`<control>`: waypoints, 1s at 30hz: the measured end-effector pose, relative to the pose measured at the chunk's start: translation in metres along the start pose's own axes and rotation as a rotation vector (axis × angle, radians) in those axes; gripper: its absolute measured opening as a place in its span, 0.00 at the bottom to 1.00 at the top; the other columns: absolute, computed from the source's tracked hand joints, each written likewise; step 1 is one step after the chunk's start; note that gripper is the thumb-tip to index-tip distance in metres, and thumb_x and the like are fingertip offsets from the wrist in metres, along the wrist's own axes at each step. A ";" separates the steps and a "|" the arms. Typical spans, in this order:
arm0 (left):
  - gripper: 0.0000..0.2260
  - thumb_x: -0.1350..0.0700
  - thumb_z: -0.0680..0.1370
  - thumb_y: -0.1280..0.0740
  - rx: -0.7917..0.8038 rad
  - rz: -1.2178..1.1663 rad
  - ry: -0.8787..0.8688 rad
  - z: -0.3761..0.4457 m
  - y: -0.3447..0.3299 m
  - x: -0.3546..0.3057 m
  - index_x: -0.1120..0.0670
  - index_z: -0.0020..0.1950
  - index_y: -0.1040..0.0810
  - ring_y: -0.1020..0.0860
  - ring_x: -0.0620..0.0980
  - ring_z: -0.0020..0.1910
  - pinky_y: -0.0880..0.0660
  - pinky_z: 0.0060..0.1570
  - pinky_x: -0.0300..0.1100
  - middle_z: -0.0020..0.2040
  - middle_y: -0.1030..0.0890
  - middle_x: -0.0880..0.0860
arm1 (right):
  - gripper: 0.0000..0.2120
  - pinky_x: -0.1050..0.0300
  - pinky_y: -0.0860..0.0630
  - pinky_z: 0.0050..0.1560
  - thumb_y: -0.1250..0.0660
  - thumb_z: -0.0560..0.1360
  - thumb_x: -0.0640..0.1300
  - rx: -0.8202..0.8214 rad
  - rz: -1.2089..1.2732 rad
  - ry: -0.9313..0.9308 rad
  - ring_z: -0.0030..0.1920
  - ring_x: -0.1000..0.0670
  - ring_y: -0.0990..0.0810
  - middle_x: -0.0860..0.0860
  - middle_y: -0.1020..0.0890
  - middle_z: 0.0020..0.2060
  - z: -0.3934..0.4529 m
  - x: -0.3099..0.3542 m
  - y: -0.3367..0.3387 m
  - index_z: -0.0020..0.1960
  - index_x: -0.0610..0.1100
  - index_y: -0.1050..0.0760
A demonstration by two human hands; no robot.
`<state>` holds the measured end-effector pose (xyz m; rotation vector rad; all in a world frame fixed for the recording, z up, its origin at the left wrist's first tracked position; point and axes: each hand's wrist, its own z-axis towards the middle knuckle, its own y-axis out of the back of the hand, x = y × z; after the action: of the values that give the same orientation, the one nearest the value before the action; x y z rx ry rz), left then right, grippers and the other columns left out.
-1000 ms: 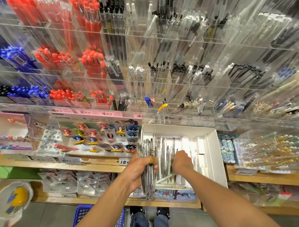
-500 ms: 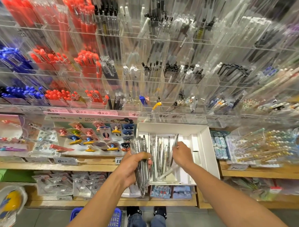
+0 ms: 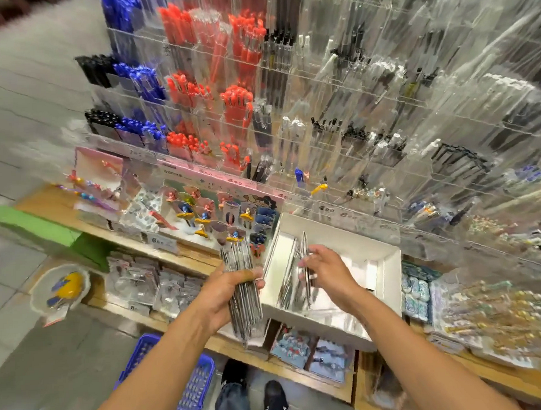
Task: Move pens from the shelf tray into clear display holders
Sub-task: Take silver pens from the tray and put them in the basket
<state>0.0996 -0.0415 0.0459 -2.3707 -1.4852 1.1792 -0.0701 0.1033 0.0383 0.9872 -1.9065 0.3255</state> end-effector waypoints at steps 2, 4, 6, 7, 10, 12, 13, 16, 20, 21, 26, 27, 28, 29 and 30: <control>0.19 0.66 0.70 0.28 -0.036 -0.097 -0.019 -0.018 0.016 0.011 0.67 0.59 0.26 0.18 0.55 0.36 0.18 0.41 0.50 0.40 0.18 0.62 | 0.10 0.55 0.24 0.38 0.40 0.80 0.36 0.110 -0.020 0.024 0.36 0.53 0.19 0.43 0.21 0.49 -0.010 0.012 -0.021 0.60 0.43 0.30; 0.11 0.64 0.68 0.27 -0.103 -0.158 -0.041 -0.038 0.034 0.025 0.66 0.49 0.19 0.17 0.54 0.34 0.17 0.38 0.48 0.38 0.17 0.62 | 0.10 0.52 0.27 0.38 0.41 0.81 0.35 0.219 -0.060 0.047 0.37 0.47 0.22 0.43 0.22 0.45 -0.021 0.020 -0.048 0.62 0.39 0.31; 0.07 0.63 0.67 0.26 -0.210 -0.219 -0.092 -0.059 0.057 0.041 0.64 0.43 0.15 0.17 0.53 0.33 0.18 0.34 0.45 0.38 0.17 0.62 | 0.11 0.50 0.29 0.40 0.42 0.81 0.33 0.324 -0.099 0.050 0.38 0.43 0.27 0.43 0.23 0.42 -0.032 0.025 -0.077 0.62 0.35 0.32; 0.06 0.63 0.69 0.26 -0.265 -0.246 -0.118 -0.071 0.069 0.049 0.64 0.43 0.15 0.17 0.53 0.34 0.19 0.34 0.45 0.38 0.17 0.62 | 0.10 0.50 0.28 0.39 0.43 0.81 0.33 0.378 -0.100 0.042 0.37 0.44 0.27 0.43 0.25 0.42 -0.038 0.027 -0.092 0.61 0.33 0.33; 0.06 0.64 0.75 0.30 -0.403 -0.371 -0.165 -0.107 0.109 0.074 0.65 0.48 0.17 0.17 0.52 0.32 0.21 0.29 0.42 0.39 0.16 0.61 | 0.08 0.54 0.27 0.37 0.45 0.81 0.33 0.521 -0.097 0.002 0.36 0.49 0.26 0.43 0.27 0.42 -0.054 0.024 -0.141 0.59 0.37 0.34; 0.06 0.65 0.75 0.32 -0.469 -0.465 -0.192 -0.129 0.133 0.091 0.66 0.49 0.19 0.18 0.51 0.30 0.22 0.27 0.42 0.37 0.17 0.61 | 0.06 0.55 0.27 0.35 0.44 0.82 0.34 0.592 -0.121 -0.021 0.35 0.49 0.27 0.43 0.27 0.40 -0.063 0.017 -0.175 0.58 0.38 0.34; 0.06 0.66 0.76 0.33 -0.503 -0.500 -0.204 -0.138 0.145 0.099 0.66 0.49 0.19 0.18 0.50 0.29 0.22 0.27 0.41 0.36 0.17 0.60 | 0.04 0.55 0.27 0.35 0.44 0.82 0.35 0.619 -0.133 -0.029 0.34 0.49 0.27 0.43 0.27 0.40 -0.066 0.011 -0.192 0.57 0.38 0.34; 0.06 0.66 0.78 0.37 -0.593 -0.588 -0.195 -0.160 0.179 0.121 0.65 0.46 0.21 0.19 0.49 0.26 0.23 0.25 0.39 0.32 0.18 0.58 | 0.03 0.55 0.27 0.34 0.43 0.82 0.34 0.690 -0.219 -0.053 0.30 0.48 0.28 0.43 0.27 0.37 -0.075 -0.009 -0.242 0.50 0.41 0.34; 0.07 0.66 0.79 0.37 -0.668 -0.671 -0.157 -0.177 0.224 0.147 0.63 0.44 0.21 0.21 0.47 0.25 0.25 0.25 0.36 0.31 0.19 0.56 | 0.10 0.58 0.25 0.33 0.42 0.81 0.34 0.786 -0.352 -0.105 0.27 0.52 0.26 0.46 0.26 0.33 -0.082 -0.040 -0.300 0.42 0.44 0.32; 0.07 0.66 0.79 0.37 -0.691 -0.678 -0.155 -0.176 0.236 0.152 0.62 0.43 0.21 0.21 0.47 0.25 0.25 0.25 0.36 0.31 0.19 0.57 | 0.11 0.58 0.25 0.33 0.42 0.80 0.34 0.802 -0.379 -0.127 0.26 0.52 0.26 0.46 0.26 0.32 -0.080 -0.048 -0.313 0.40 0.43 0.31; 0.06 0.67 0.78 0.36 -0.768 -0.642 -0.072 -0.157 0.290 0.180 0.62 0.42 0.23 0.22 0.49 0.27 0.25 0.28 0.39 0.33 0.20 0.57 | 0.13 0.57 0.29 0.34 0.43 0.79 0.33 0.824 -0.545 -0.194 0.30 0.50 0.27 0.45 0.25 0.32 -0.060 -0.090 -0.372 0.38 0.41 0.28; 0.06 0.67 0.78 0.36 -0.773 -0.643 -0.057 -0.150 0.299 0.186 0.62 0.42 0.23 0.23 0.49 0.27 0.25 0.29 0.40 0.33 0.21 0.58 | 0.13 0.56 0.31 0.34 0.43 0.79 0.33 0.817 -0.566 -0.202 0.30 0.49 0.27 0.44 0.25 0.32 -0.051 -0.102 -0.381 0.37 0.41 0.28; 0.06 0.67 0.77 0.35 -0.785 -0.640 -0.036 -0.141 0.309 0.192 0.62 0.41 0.23 0.24 0.49 0.26 0.26 0.29 0.40 0.32 0.22 0.57 | 0.13 0.56 0.32 0.34 0.42 0.79 0.33 0.811 -0.593 -0.207 0.30 0.49 0.27 0.44 0.25 0.32 -0.041 -0.114 -0.392 0.37 0.42 0.28; 0.06 0.68 0.77 0.35 -0.803 -0.646 -0.023 -0.130 0.320 0.198 0.62 0.40 0.23 0.25 0.49 0.25 0.27 0.29 0.40 0.30 0.22 0.57 | 0.14 0.56 0.33 0.34 0.42 0.78 0.33 0.800 -0.627 -0.209 0.30 0.49 0.28 0.44 0.25 0.32 -0.029 -0.128 -0.403 0.35 0.42 0.28; 0.07 0.68 0.76 0.34 -0.819 -0.642 -0.006 -0.117 0.332 0.205 0.61 0.39 0.23 0.25 0.49 0.24 0.28 0.29 0.40 0.29 0.22 0.57 | 0.15 0.56 0.33 0.34 0.41 0.78 0.32 0.788 -0.649 -0.215 0.30 0.49 0.28 0.45 0.25 0.31 -0.016 -0.145 -0.412 0.34 0.43 0.28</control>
<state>0.4608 -0.0139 -0.1398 -1.8901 -2.8213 0.4548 0.2831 -0.0792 -0.1431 2.1601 -1.5170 0.6138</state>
